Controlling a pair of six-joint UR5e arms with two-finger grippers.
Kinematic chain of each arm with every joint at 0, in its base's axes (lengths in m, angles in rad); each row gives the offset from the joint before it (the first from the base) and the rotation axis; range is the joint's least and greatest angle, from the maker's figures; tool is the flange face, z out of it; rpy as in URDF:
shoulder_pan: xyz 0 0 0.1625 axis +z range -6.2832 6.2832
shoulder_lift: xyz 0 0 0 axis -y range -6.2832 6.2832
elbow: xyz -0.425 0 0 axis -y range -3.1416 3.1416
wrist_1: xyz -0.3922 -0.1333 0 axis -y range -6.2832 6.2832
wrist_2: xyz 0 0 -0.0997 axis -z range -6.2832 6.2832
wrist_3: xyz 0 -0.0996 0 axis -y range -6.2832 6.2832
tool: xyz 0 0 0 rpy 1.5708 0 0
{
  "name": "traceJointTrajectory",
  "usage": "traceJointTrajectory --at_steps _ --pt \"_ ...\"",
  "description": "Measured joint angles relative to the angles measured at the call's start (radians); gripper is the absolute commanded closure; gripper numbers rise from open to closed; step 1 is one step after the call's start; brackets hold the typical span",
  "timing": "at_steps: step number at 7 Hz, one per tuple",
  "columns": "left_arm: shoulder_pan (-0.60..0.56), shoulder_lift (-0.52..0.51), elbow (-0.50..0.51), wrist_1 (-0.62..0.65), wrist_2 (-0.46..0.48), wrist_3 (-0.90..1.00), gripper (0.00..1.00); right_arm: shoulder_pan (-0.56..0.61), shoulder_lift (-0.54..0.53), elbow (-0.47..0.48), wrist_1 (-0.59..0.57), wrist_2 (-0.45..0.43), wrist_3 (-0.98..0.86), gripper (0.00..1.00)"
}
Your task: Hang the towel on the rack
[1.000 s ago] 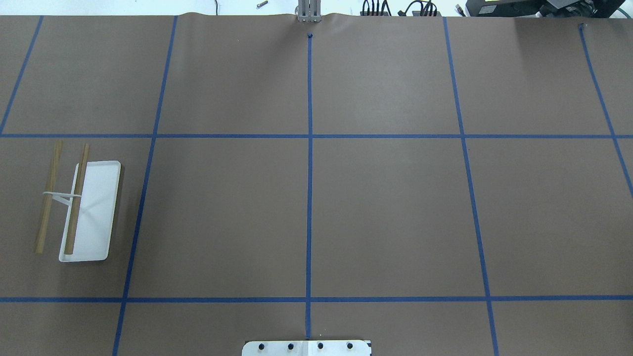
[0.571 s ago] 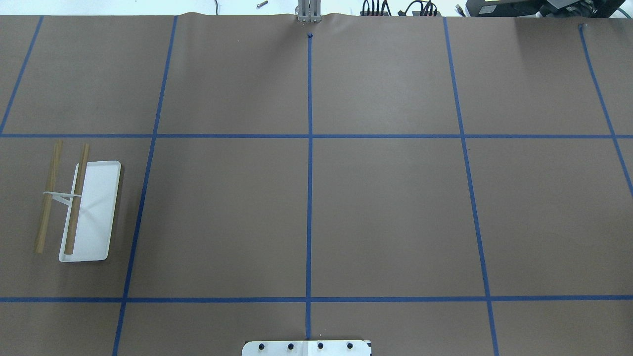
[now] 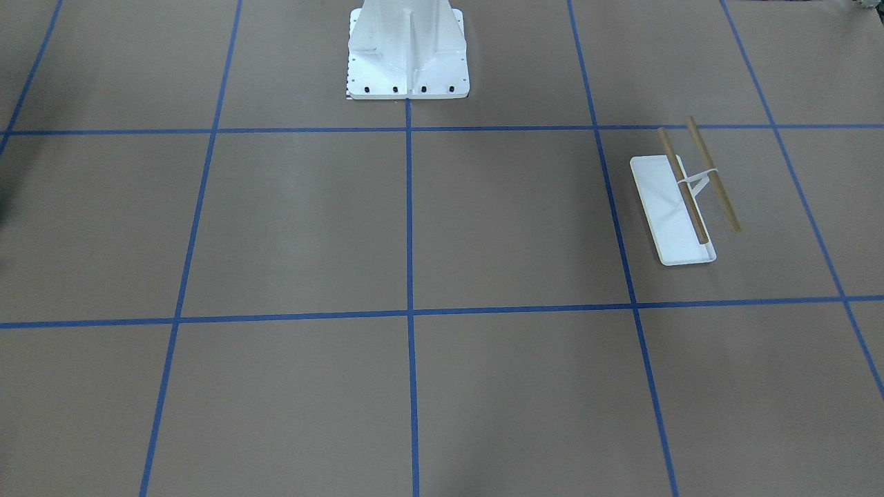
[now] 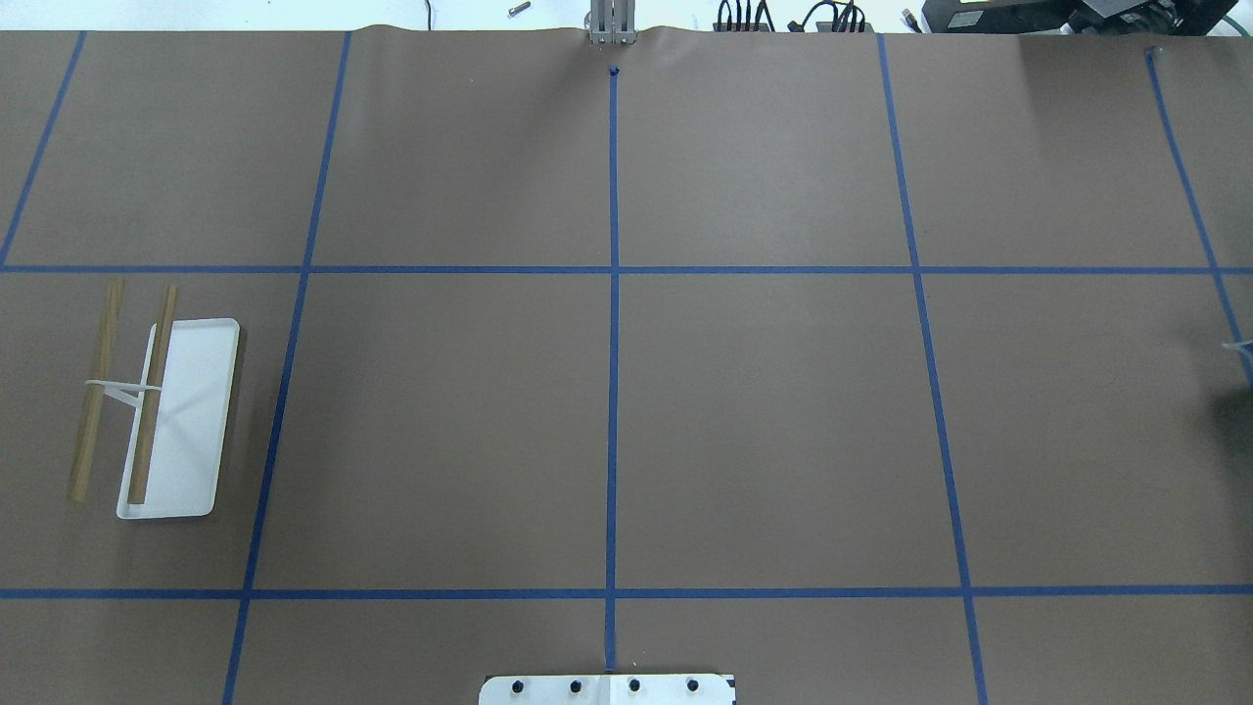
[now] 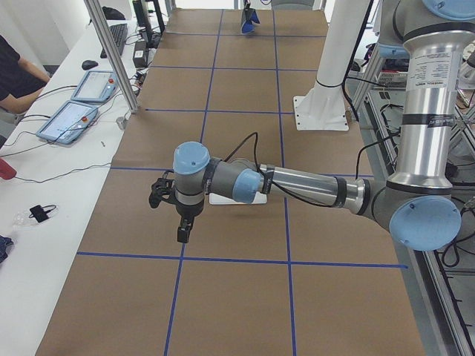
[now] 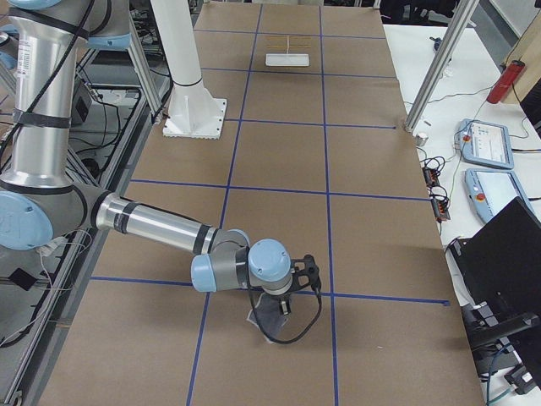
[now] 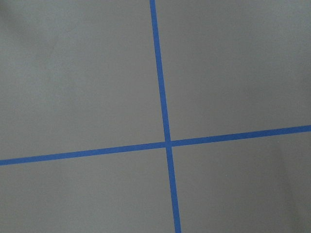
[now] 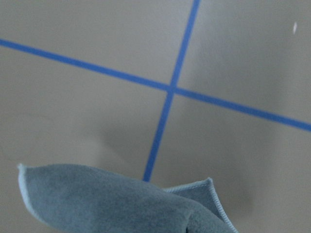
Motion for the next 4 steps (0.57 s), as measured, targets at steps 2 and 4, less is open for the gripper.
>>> traceJointTrajectory --at_steps 2,4 --pt "0.059 -0.128 0.016 0.006 0.001 -0.178 0.02 -0.008 0.161 0.103 -0.106 0.018 0.016 1.0" --pt "0.233 -0.298 0.058 -0.002 0.002 -0.496 0.02 -0.073 0.31 0.124 -0.13 0.014 0.16 1.0"
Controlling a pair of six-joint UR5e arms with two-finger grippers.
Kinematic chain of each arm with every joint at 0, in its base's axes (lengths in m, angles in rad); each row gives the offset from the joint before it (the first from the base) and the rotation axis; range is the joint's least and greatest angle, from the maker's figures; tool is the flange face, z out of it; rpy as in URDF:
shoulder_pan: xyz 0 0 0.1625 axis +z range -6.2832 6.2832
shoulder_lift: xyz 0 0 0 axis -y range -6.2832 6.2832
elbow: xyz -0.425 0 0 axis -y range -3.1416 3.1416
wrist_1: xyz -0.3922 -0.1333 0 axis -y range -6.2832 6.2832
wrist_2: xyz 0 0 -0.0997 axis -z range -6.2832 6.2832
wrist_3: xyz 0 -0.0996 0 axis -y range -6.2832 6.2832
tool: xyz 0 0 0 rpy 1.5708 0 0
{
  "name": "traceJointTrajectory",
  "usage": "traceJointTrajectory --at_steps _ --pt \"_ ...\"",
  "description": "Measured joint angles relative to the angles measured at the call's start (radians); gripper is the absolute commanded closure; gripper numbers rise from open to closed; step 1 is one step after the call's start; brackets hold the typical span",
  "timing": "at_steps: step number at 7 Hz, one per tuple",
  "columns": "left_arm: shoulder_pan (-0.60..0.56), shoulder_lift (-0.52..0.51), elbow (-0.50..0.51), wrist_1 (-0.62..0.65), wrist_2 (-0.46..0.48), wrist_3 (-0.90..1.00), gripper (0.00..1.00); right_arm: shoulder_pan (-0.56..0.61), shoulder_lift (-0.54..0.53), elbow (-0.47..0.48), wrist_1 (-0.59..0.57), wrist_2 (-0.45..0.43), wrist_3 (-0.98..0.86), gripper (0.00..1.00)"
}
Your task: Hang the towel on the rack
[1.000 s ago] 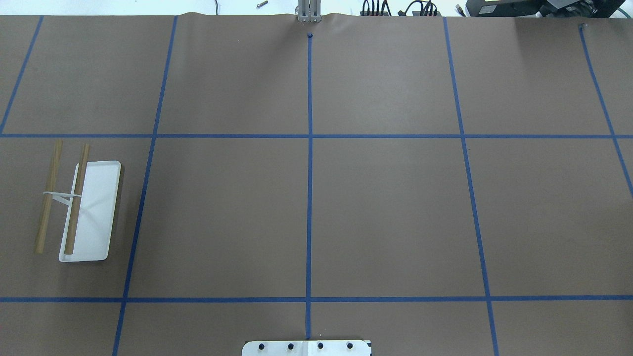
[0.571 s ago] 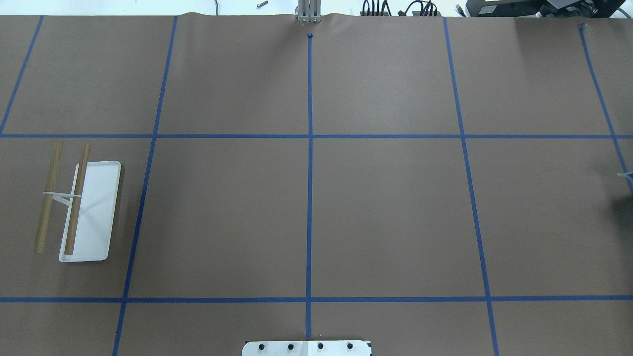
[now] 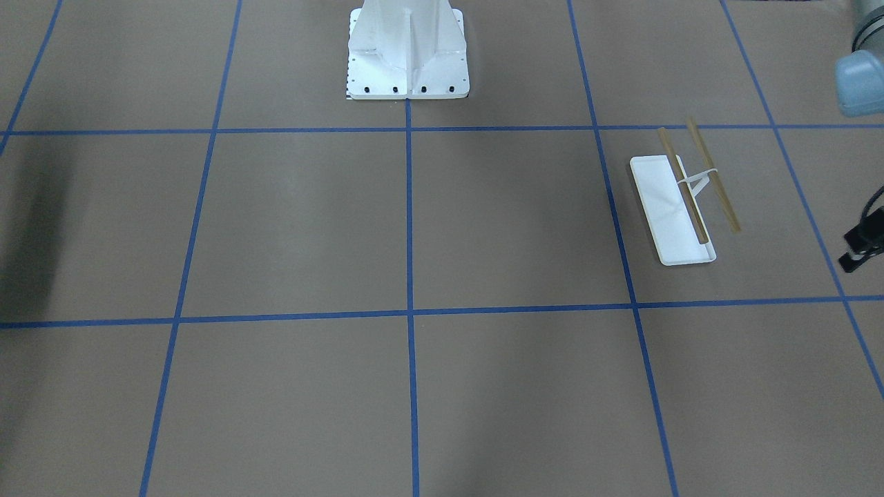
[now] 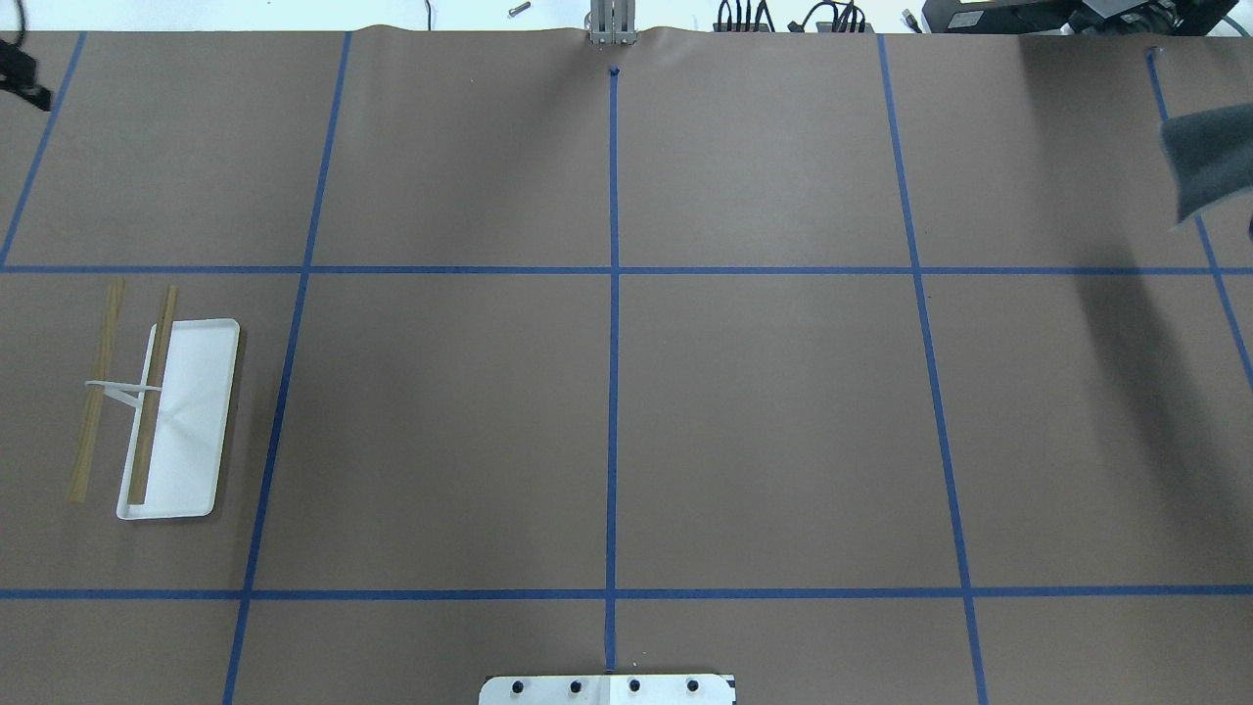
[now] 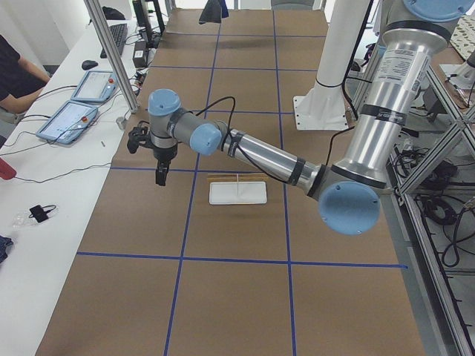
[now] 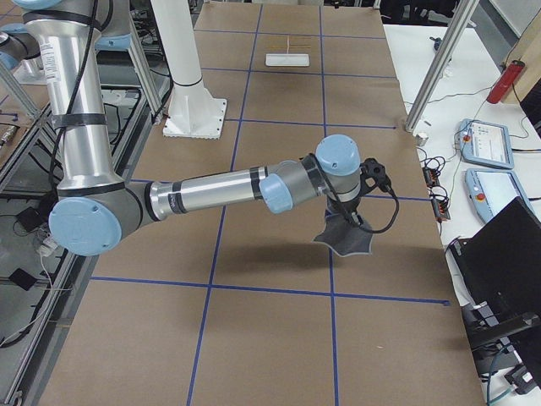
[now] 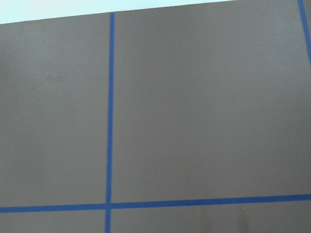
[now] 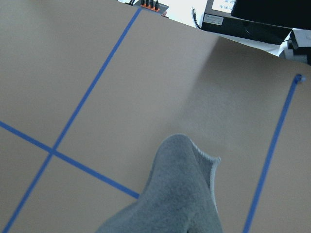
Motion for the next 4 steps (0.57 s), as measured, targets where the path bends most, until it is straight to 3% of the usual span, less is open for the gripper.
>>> traceJointTrajectory --at_steps 2,4 --pt "0.153 -0.165 0.066 -0.036 0.001 -0.323 0.02 -0.099 0.132 0.034 0.0 -0.002 0.239 1.0" --pt "0.226 -0.27 0.151 -0.18 0.003 -0.588 0.02 -0.23 0.177 0.168 0.009 -0.031 0.336 1.0"
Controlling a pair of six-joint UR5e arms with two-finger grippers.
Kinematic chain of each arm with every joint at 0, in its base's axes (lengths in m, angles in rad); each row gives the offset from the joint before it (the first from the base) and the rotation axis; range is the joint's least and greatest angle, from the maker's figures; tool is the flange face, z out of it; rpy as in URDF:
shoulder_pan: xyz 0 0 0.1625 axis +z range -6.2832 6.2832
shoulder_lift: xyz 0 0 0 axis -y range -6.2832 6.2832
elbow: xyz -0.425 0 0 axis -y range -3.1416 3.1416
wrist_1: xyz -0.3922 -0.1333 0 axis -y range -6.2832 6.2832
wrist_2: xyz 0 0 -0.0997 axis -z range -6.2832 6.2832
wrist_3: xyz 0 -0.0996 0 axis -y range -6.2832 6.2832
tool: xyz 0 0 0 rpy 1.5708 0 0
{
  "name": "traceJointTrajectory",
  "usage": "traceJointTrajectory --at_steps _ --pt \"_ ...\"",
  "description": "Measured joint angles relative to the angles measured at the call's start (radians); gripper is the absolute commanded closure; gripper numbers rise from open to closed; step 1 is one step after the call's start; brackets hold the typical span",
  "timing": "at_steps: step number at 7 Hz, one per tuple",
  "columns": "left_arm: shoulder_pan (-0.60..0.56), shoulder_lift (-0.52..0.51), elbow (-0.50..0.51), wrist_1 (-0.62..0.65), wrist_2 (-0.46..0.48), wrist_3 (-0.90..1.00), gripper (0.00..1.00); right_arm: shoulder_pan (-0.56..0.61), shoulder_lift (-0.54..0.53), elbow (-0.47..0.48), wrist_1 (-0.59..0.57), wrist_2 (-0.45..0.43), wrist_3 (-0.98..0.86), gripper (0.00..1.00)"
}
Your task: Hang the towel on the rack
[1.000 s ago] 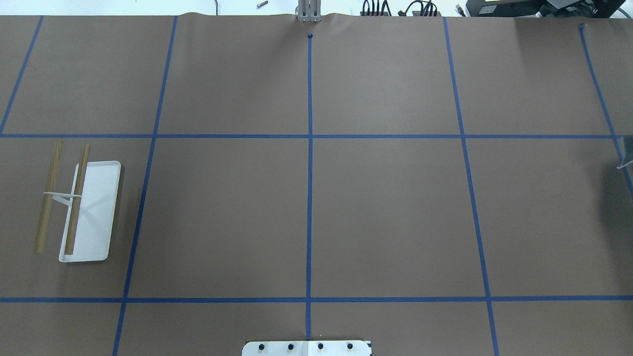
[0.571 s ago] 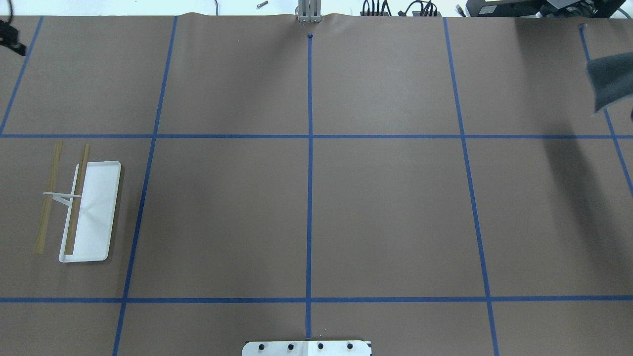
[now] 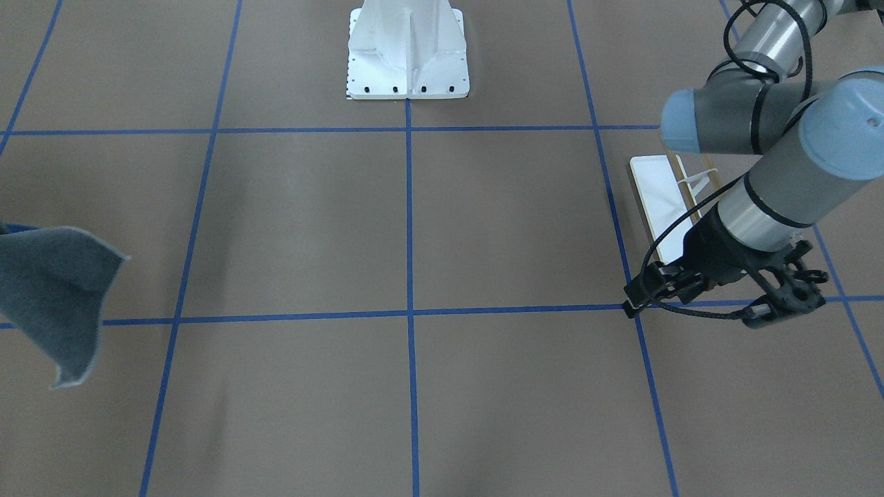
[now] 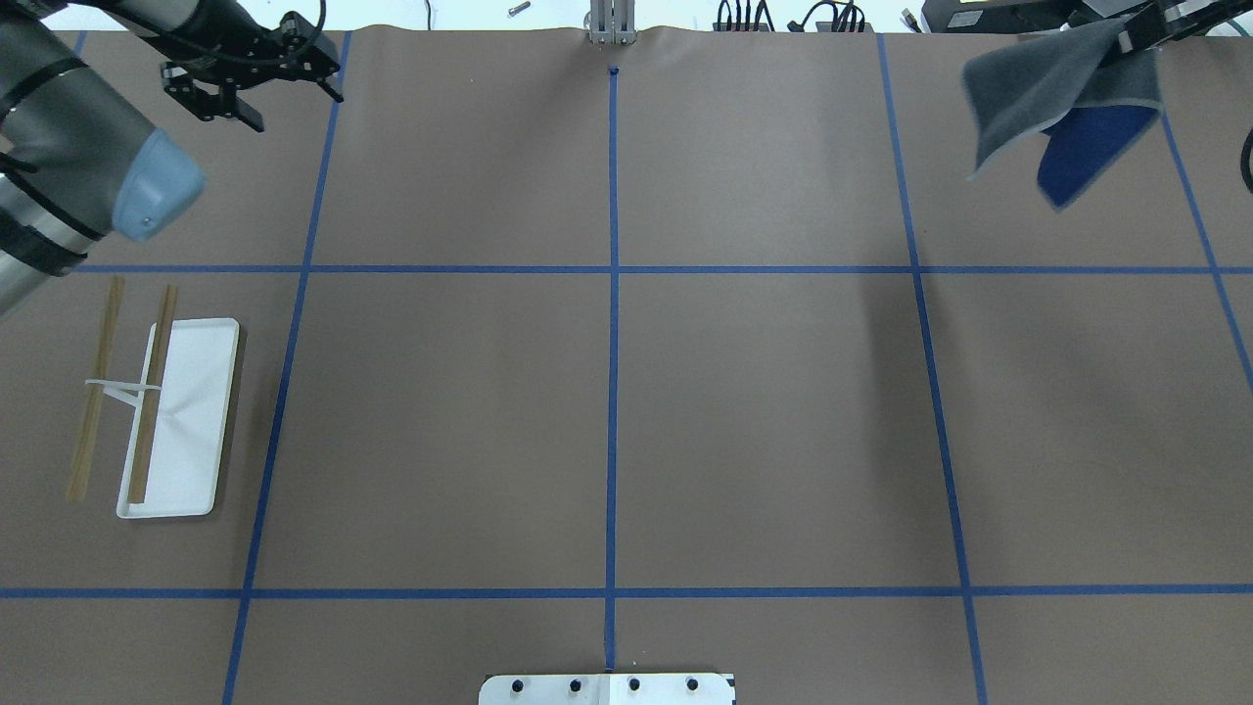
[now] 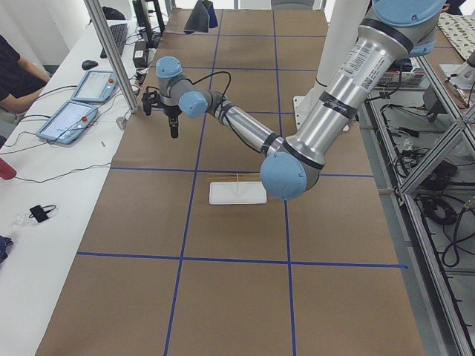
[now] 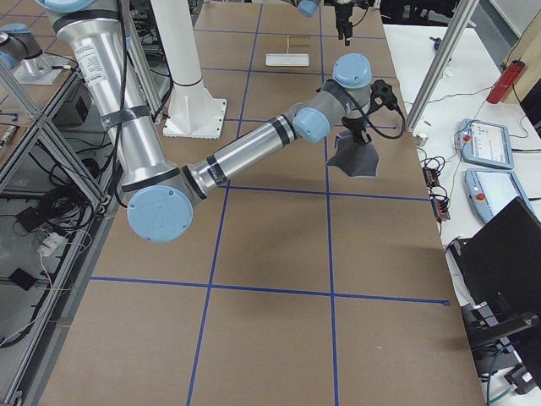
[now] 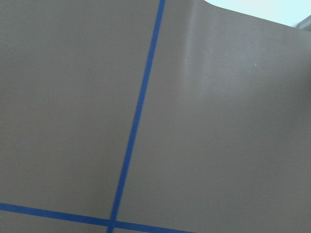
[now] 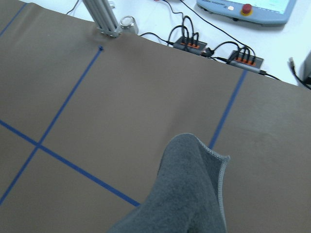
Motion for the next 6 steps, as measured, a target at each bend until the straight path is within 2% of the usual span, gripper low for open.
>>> traceJointTrajectory --at_steps 1,3,6 --pt "0.031 -0.049 0.037 -0.067 0.002 -0.128 0.02 -0.088 0.004 0.097 0.001 -0.074 0.071 1.0" --pt "0.089 -0.141 0.064 -0.118 0.006 -0.349 0.02 -0.303 0.014 0.238 0.003 -0.3 0.166 1.0" --pt "0.177 -0.28 0.078 -0.125 0.009 -0.553 0.02 -0.549 0.058 0.301 0.002 -0.627 0.192 1.0"
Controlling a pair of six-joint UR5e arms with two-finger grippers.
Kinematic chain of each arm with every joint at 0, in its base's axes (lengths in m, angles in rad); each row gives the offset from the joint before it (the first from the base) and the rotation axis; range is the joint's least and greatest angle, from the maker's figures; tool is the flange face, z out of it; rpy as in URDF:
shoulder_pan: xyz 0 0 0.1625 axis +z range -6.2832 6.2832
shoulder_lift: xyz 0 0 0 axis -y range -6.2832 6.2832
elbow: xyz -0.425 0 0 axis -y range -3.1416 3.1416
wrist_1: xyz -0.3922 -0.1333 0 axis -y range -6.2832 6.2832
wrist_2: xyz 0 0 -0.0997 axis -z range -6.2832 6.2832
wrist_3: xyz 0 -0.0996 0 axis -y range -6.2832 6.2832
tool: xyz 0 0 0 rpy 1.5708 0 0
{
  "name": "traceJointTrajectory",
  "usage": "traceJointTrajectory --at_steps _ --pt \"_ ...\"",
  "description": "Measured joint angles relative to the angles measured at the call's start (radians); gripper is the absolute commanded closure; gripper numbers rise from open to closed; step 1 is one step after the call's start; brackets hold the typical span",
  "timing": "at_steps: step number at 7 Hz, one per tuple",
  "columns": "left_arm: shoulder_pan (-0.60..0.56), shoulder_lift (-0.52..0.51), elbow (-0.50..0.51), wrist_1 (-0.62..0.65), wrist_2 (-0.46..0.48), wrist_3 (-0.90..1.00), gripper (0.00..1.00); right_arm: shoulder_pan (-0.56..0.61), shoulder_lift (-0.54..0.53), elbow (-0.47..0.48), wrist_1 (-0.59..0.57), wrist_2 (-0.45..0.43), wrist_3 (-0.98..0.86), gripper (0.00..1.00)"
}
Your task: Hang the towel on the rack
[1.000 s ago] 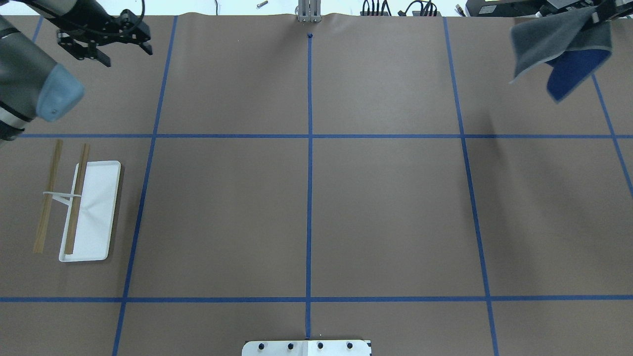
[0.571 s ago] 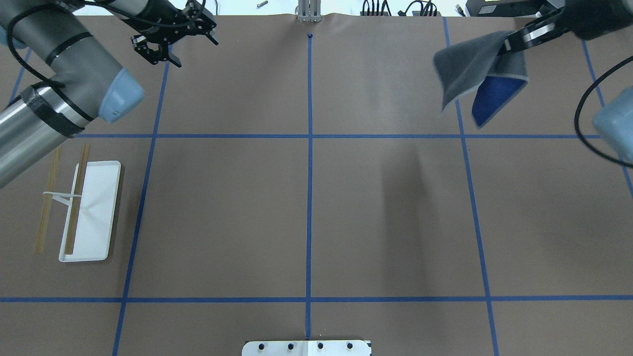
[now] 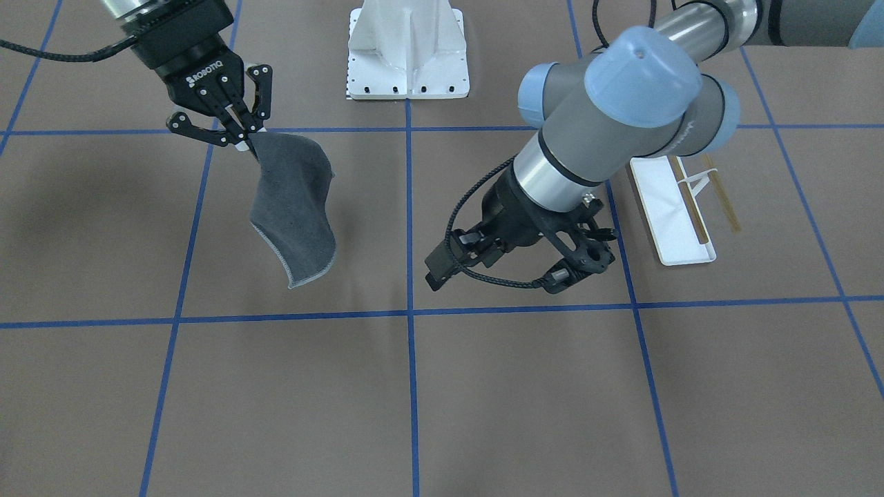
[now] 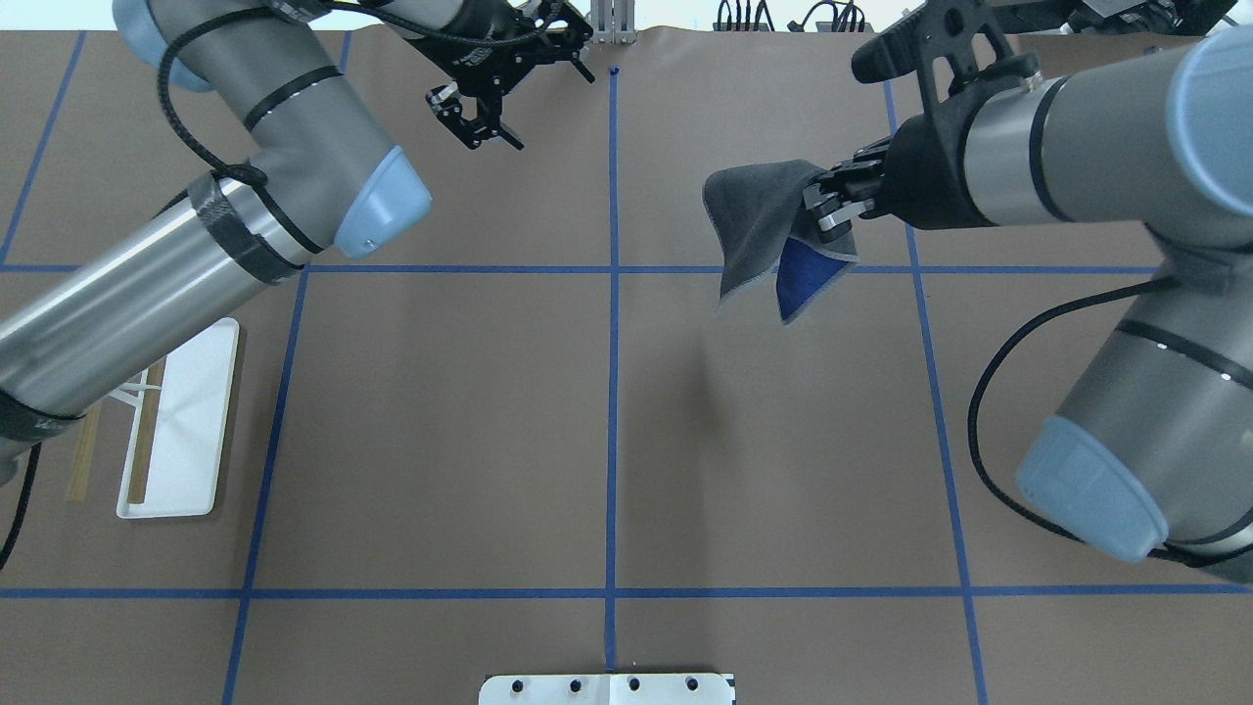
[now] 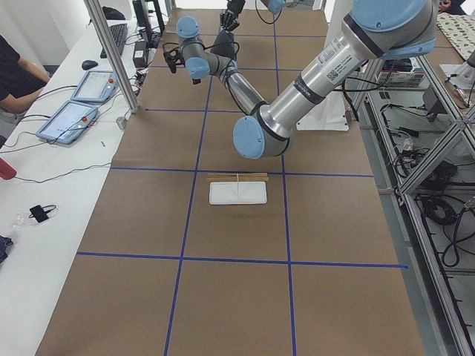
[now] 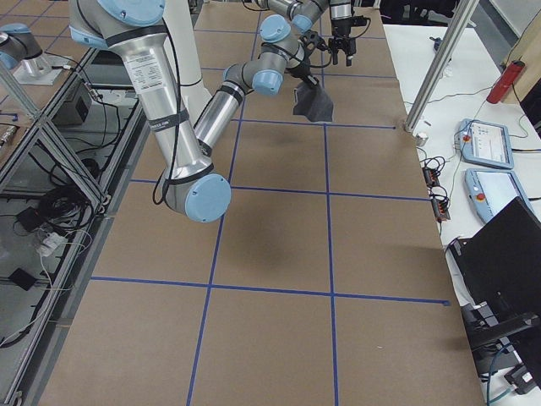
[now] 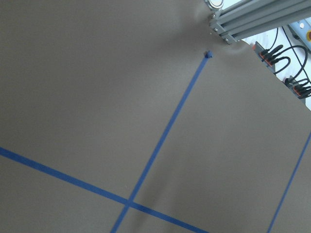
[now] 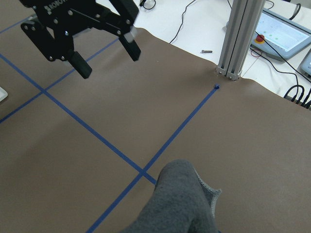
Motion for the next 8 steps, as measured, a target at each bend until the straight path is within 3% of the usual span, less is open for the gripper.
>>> traceJointTrajectory --at_steps 2,4,8 --pt "0.045 -0.04 0.038 -0.099 0.029 -0.033 0.03 -0.082 0.014 0.027 0.0 -0.106 0.034 1.0" --pt "0.11 -0.05 0.094 -0.229 0.127 -0.04 0.03 -0.14 0.029 0.036 0.0 -0.171 0.06 1.0" --pt "0.147 -0.045 0.104 -0.253 0.158 -0.035 0.03 -0.158 0.032 0.047 -0.001 -0.197 0.065 1.0"
